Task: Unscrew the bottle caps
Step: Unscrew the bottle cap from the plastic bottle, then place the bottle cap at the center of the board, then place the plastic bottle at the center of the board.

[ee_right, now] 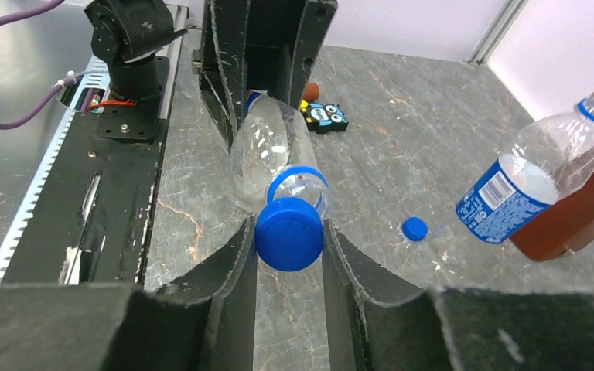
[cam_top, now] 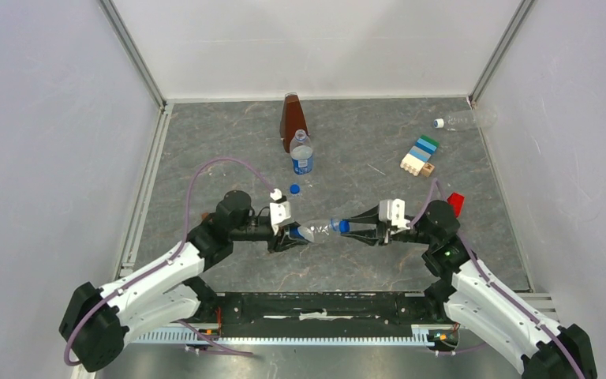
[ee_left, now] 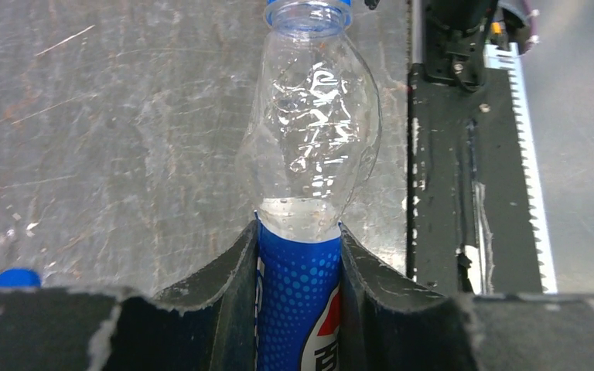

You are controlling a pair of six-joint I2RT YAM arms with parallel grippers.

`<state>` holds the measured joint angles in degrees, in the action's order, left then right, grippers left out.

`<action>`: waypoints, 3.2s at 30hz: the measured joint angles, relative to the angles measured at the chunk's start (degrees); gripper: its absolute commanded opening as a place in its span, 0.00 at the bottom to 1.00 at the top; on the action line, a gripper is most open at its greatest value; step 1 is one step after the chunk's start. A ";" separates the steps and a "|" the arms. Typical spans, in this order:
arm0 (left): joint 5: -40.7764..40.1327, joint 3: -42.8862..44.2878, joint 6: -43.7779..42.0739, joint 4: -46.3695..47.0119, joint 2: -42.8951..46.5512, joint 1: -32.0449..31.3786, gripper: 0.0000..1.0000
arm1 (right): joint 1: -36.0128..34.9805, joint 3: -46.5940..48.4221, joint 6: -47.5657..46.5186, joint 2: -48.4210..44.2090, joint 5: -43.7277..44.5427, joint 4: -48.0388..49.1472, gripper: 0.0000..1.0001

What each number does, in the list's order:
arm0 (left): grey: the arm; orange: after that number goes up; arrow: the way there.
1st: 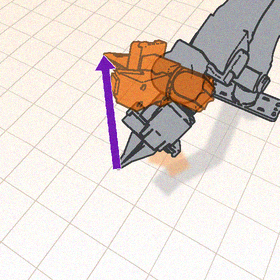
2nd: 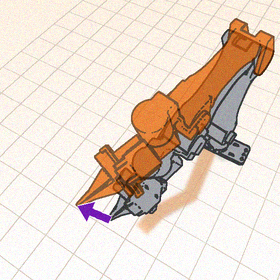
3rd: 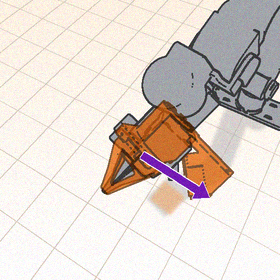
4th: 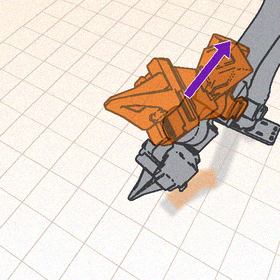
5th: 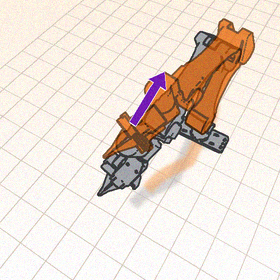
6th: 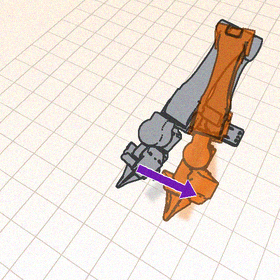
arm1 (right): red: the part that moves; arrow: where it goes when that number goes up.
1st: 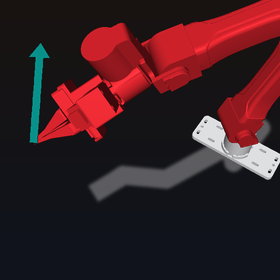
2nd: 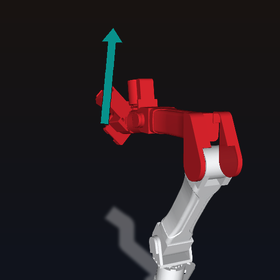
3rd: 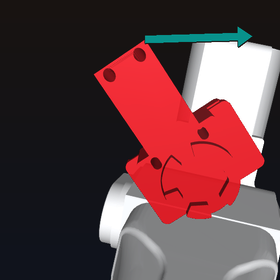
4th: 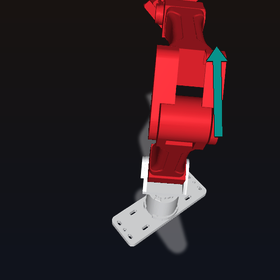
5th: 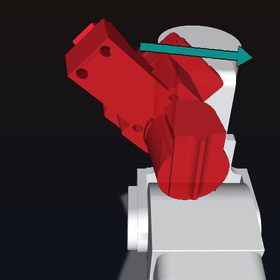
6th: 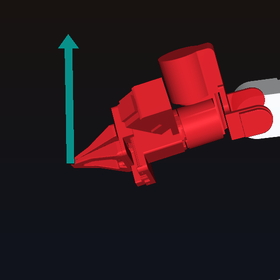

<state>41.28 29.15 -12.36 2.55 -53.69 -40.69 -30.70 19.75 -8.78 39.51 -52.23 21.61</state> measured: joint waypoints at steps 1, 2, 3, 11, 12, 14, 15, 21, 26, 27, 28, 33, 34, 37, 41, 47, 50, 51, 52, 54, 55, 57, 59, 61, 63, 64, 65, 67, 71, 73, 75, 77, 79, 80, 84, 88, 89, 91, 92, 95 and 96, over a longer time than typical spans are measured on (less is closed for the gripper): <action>-1.01 -0.87 -0.02 0.94 0.92 0.07 0.12 | 0.00 0.00 0.59 0.52 0.42 0.24 0.08; -1.88 -1.81 -0.02 1.53 1.92 0.11 0.12 | 0.00 0.00 1.07 0.90 0.68 0.39 0.07; -2.56 -2.67 -0.04 2.19 2.82 0.13 0.12 | 0.00 0.00 1.92 1.55 0.92 0.72 0.08; -11.50 -4.83 -0.07 3.80 6.45 0.17 0.13 | 0.00 0.00 6.80 3.61 3.69 3.63 0.10; -12.96 -5.07 -0.07 4.02 6.95 0.17 0.13 | 0.00 0.00 7.19 3.72 4.68 4.02 0.10; -15.85 -5.84 -0.07 4.72 8.35 0.17 0.13 | 0.00 0.17 8.11 4.37 6.93 4.39 0.10; -16.94 -6.25 -0.07 5.05 9.03 0.17 0.13 | 0.00 0.39 8.52 4.96 7.85 4.39 0.10; -22.12 -9.97 -0.04 8.48 14.88 0.20 0.13 | 0.00 3.52 11.06 12.13 12.04 3.96 0.11; -26.14 -12.76 -0.04 11.63 20.15 0.20 0.15 | 0.00 7.06 14.78 19.74 18.36 3.41 0.11; -26.73 -13.20 -0.04 12.15 21.05 0.20 0.15 | 0.00 8.26 15.65 21.94 19.65 2.95 0.12; -27.67 -13.84 -0.04 12.87 22.16 0.20 0.15 | 0.00 9.42 16.39 24.17 20.70 2.62 0.12; -30.97 -16.68 -0.02 15.34 27.12 0.22 0.16 | 0.00 15.13 20.35 36.00 25.24 0.87 0.13; -31.39 -16.96 -0.02 15.61 27.71 0.22 0.16 | 0.00 15.82 21.07 38.01 26.14 0.55 0.13; -32.37 -17.40 -0.02 15.93 29.31 0.22 0.16 | -0.04 17.09 22.86 43.41 28.52 -0.02 0.15; -32.94 -17.77 0.00 16.68 30.29 0.22 0.16 | -0.13 19.08 24.39 49.66 30.67 -0.76 0.15; -33.66 -18.23 0.02 16.92 30.29 0.22 0.17 | -0.85 20.52 26.62 55.25 34.36 -0.61 0.17; -33.66 -18.29 0.04 16.94 30.18 0.22 0.17 | -1.31 21.46 28.00 57.83 36.85 -0.57 0.17; -33.66 -18.29 0.04 16.96 30.16 0.22 0.17 | -1.42 21.81 28.26 58.51 37.68 -0.59 0.17; -33.66 -18.32 0.04 17.07 30.14 0.22 0.17 | -1.49 22.21 28.57 59.14 38.45 -0.63 0.17; -33.66 -18.49 0.07 17.64 30.10 0.22 0.17 | -1.57 23.10 29.07 60.30 39.80 -0.66 0.17; -33.66 -18.78 0.09 18.10 30.05 0.22 0.17 | -1.57 23.67 29.22 60.85 40.54 -0.63 0.17; -33.64 -19.37 0.26 18.73 29.75 0.22 0.18 | -1.57 25.11 29.57 62.01 41.88 -0.57 0.18; -33.64 -19.54 0.52 18.86 29.14 0.22 0.18 | -1.57 26.60 29.90 63.25 42.60 -0.33 0.21; -33.64 -19.58 0.59 18.97 28.55 0.22 0.18 | -1.55 27.69 30.38 64.57 42.88 0.63 0.24; -33.62 -19.58 0.63 19.06 28.30 0.22 0.18 | -1.57 28.02 31.15 65.77 42.84 1.97 0.25; -33.62 -19.58 0.66 19.06 28.26 0.22 0.18 | -1.57 28.04 31.36 66.01 42.84 2.45 0.27; -33.62 -19.58 0.70 19.08 28.26 0.22 0.18 | -1.57 28.04 31.69 66.25 42.84 3.08 0.30; -33.62 -19.58 0.94 19.10 28.26 0.22 0.18 | -1.57 28.04 32.11 66.53 42.86 3.82 0.35; -33.62 -19.58 1.03 19.12 28.24 0.22 0.19 | -1.57 28.04 32.81 66.73 42.82 4.44 0.46; -33.62 -19.58 1.05 19.21 28.17 0.22 0.20 | -1.57 28.02 33.03 66.75 42.80 4.57 0.47; -33.62 -19.58 1.07 19.34 28.06 0.22 0.20 | -1.57 28.00 33.03 66.75 42.64 4.83 0.47; -33.62 -19.58 1.05 19.52 27.98 0.22 0.20 | -1.57 27.85 33.00 66.75 42.23 5.09 0.47; -33.62 -19.58 1.07 19.58 27.91 0.22 0.20 | -1.57 27.61 33.00 66.75 41.94 5.51 0.48; -33.62 -19.58 1.07 19.69 27.85 0.22 0.21 | -1.57 27.54 33.00 66.73 41.81 5.62 0.48; -33.62 -19.58 1.07 19.91 27.80 0.22 0.22 | -1.57 26.10 32.96 65.40 41.62 5.77 0.49; -33.59 -19.58 1.07 20.02 27.61 0.22 0.22 | -1.57 20.59 32.98 59.76 40.61 7.17 0.55; -33.55 -19.58 1.07 20.11 27.39 0.22 0.22 | -1.57 19.32 33.05 58.23 40.24 7.93 0.56; -33.44 -19.58 1.07 20.13 26.93 0.22 0.22 | -1.57 16.65 33.35 54.60 39.06 10.10 0.56; -33.33 -19.58 1.07 20.15 26.56 0.22 0.22 | -1.57 15.56 33.59 52.87 38.29 11.30 0.56; -33.03 -19.58 1.07 20.11 25.62 0.22 0.22 | -1.57 13.53 34.80 48.72 35.58 14.60 0.56; -32.70 -19.56 1.05 20.09 25.27 0.22 0.22 | -1.57 12.83 35.54 47.23 34.71 16.11 0.56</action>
<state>8.58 9.58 -11.31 22.63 -28.42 -40.47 -32.27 32.58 26.76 86.74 -17.52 37.71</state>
